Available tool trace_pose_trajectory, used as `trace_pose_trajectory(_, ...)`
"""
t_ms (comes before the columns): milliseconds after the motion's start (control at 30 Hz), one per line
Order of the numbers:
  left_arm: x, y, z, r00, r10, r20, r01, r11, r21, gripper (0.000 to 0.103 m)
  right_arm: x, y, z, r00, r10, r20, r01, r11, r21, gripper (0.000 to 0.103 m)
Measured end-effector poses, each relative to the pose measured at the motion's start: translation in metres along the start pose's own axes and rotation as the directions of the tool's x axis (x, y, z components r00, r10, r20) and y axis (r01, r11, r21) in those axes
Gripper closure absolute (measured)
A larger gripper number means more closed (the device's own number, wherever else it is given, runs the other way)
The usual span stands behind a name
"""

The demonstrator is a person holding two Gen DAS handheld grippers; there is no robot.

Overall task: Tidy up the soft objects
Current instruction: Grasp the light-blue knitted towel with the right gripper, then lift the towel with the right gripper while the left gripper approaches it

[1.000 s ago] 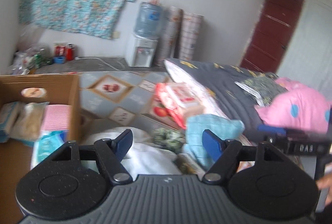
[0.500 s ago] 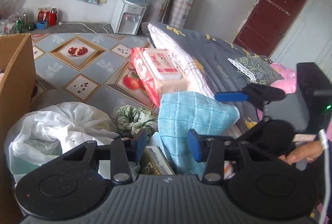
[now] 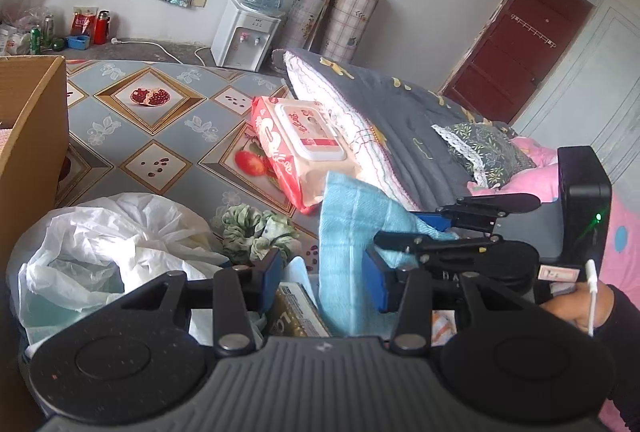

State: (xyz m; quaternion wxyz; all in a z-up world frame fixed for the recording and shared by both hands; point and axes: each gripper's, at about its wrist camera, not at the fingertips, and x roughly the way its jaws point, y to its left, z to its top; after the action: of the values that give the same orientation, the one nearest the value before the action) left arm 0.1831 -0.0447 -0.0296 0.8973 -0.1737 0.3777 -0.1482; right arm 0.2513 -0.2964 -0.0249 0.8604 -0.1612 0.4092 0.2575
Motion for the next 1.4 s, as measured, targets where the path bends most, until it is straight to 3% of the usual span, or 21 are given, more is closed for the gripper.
trace_pose_trajectory(167,-0.011,-0.003,-0.006,0.999,-0.033,0.010,0.033,0.999,0.012,0.059,-0.032,-0.022,0.008,0.998,0.016,0.067,-0.027,0.985,0.168,0.089)
trace_pose_trajectory(333,-0.015,-0.014,-0.007,0.996,-0.081,0.022,0.080,0.996,0.041,0.059,-0.069,-0.042,0.011,0.982,0.054,0.179,-0.117,0.924,0.363,0.090)
trace_pose_trajectory(467,-0.015,-0.023,-0.009,0.994,-0.102,0.028,0.100,0.993,0.065,0.059,-0.084,-0.038,0.009,0.973,0.013,0.231,-0.108,0.907,0.407,0.090)
trace_pose_trajectory(600,-0.010,-0.026,-0.011,0.994,-0.111,0.015,0.110,0.992,0.067,0.059,-0.093,-0.037,0.011,0.959,0.074,0.274,-0.194,0.876,0.442,0.090)
trace_pose_trajectory(767,-0.023,-0.021,-0.014,0.996,-0.094,0.010,0.093,0.994,0.063,0.059,-0.109,-0.038,0.018,0.913,0.195,0.358,-0.359,0.803,0.476,0.090)
trace_pose_trajectory(900,-0.052,-0.006,-0.018,0.999,-0.048,0.022,0.046,0.997,0.063,0.059,-0.101,-0.035,0.018,0.833,0.343,0.434,-0.541,0.671,0.508,0.090)
trace_pose_trajectory(967,-0.062,0.001,-0.018,0.999,-0.009,0.033,0.007,0.998,0.061,0.059,-0.086,-0.035,0.011,0.818,0.367,0.442,-0.570,0.615,0.544,0.090)
trace_pose_trajectory(1033,-0.066,0.006,-0.017,0.999,0.013,0.044,-0.016,0.998,0.056,0.059,-0.060,-0.040,-0.002,0.832,0.365,0.418,-0.554,0.571,0.605,0.090)
trace_pose_trajectory(1100,-0.062,0.008,-0.014,0.999,0.024,0.038,-0.025,0.999,0.046,0.059,-0.028,-0.045,-0.018,0.875,0.338,0.347,-0.483,0.563,0.670,0.090)
trace_pose_trajectory(1133,-0.058,0.007,-0.012,0.999,0.024,0.034,-0.025,0.998,0.049,0.059,-0.013,-0.046,-0.027,0.905,0.305,0.295,-0.423,0.582,0.694,0.090)
trace_pose_trajectory(1200,-0.046,0.002,-0.010,0.999,0.029,0.025,-0.031,0.997,0.069,0.059,0.006,-0.050,-0.040,0.937,0.263,0.232,-0.347,0.601,0.720,0.090)
trace_pose_trajectory(1267,-0.030,-0.007,-0.009,0.999,0.041,0.012,-0.042,0.994,0.101,0.062,0.011,-0.051,-0.044,0.946,0.241,0.218,-0.322,0.617,0.718,0.090)
trace_pose_trajectory(1400,0.006,-0.021,-0.006,0.997,0.067,-0.030,-0.062,0.986,0.152,0.067,-0.001,-0.042,-0.035,0.958,0.191,0.213,-0.284,0.720,0.633,0.089)
